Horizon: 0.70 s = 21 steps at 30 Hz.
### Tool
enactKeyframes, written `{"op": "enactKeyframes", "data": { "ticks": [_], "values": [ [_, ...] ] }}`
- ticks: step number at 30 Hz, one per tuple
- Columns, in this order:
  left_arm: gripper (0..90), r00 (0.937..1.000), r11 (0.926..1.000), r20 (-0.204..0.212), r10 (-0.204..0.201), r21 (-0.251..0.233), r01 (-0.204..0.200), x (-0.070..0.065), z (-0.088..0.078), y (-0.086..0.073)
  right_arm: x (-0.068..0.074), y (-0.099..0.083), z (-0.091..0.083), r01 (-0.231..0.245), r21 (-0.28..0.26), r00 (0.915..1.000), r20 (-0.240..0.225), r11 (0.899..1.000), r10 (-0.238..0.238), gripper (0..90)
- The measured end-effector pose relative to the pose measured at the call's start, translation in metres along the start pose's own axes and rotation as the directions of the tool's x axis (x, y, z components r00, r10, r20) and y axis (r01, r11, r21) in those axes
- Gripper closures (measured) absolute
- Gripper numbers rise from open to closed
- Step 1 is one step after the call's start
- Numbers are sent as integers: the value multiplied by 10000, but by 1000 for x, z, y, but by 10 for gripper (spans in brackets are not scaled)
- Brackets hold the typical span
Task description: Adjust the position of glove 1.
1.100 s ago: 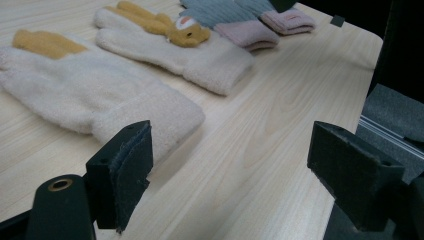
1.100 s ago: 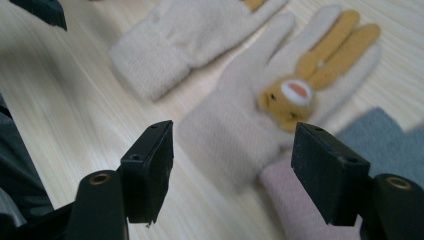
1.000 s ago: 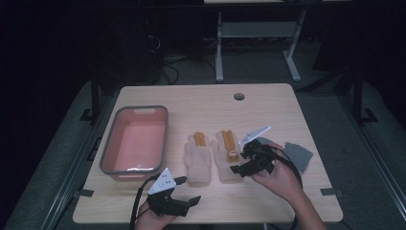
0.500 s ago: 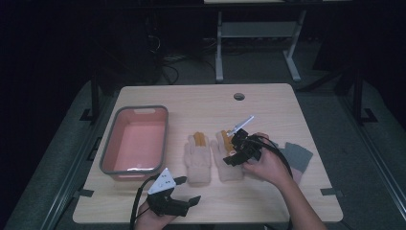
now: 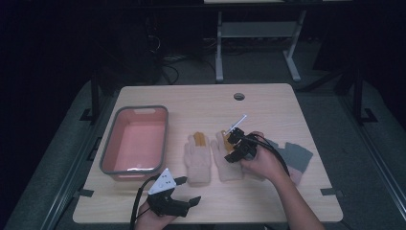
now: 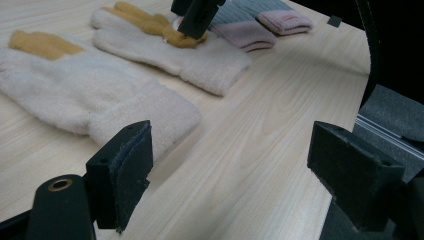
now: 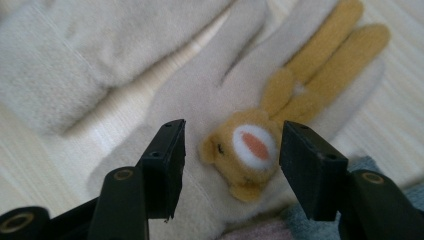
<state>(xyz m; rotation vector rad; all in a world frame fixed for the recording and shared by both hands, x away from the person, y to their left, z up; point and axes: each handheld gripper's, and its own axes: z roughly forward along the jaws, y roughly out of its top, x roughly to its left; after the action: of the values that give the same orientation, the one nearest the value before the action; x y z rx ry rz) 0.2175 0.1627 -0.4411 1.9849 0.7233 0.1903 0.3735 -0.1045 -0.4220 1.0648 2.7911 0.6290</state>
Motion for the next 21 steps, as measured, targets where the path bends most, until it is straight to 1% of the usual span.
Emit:
{"op": "enactKeyframes", "data": {
  "ticks": [1,3,5,7,11,18,21],
  "values": [
    [184,10000,10000,4,10,19,-10,0,0,0,0,-1,4,-24,125,10000,50,9999,23,444],
    [184,10000,10000,-8,12,-18,-12,0,0,0,-1,-1,6,2,173,10000,45,9998,-3,448],
    [184,10000,10000,-13,-21,-39,21,-1,0,0,-1,-3,10,-40,329,9997,237,9995,32,480],
    [184,10000,10000,-10,-45,-36,45,-1,0,0,-2,-4,12,-108,431,9996,276,9990,96,491],
    [184,10000,10000,6,16,-27,-16,0,0,0,-2,-5,13,-172,433,9996,253,9989,161,493],
    [184,10000,10000,-17,-15,-28,15,-1,-1,0,-2,-3,17,-224,476,9991,369,9986,206,493],
    [184,10000,10000,-16,-62,-52,62,-1,-1,0,-1,-2,18,-272,513,9986,460,9983,249,515]
  ]
}}
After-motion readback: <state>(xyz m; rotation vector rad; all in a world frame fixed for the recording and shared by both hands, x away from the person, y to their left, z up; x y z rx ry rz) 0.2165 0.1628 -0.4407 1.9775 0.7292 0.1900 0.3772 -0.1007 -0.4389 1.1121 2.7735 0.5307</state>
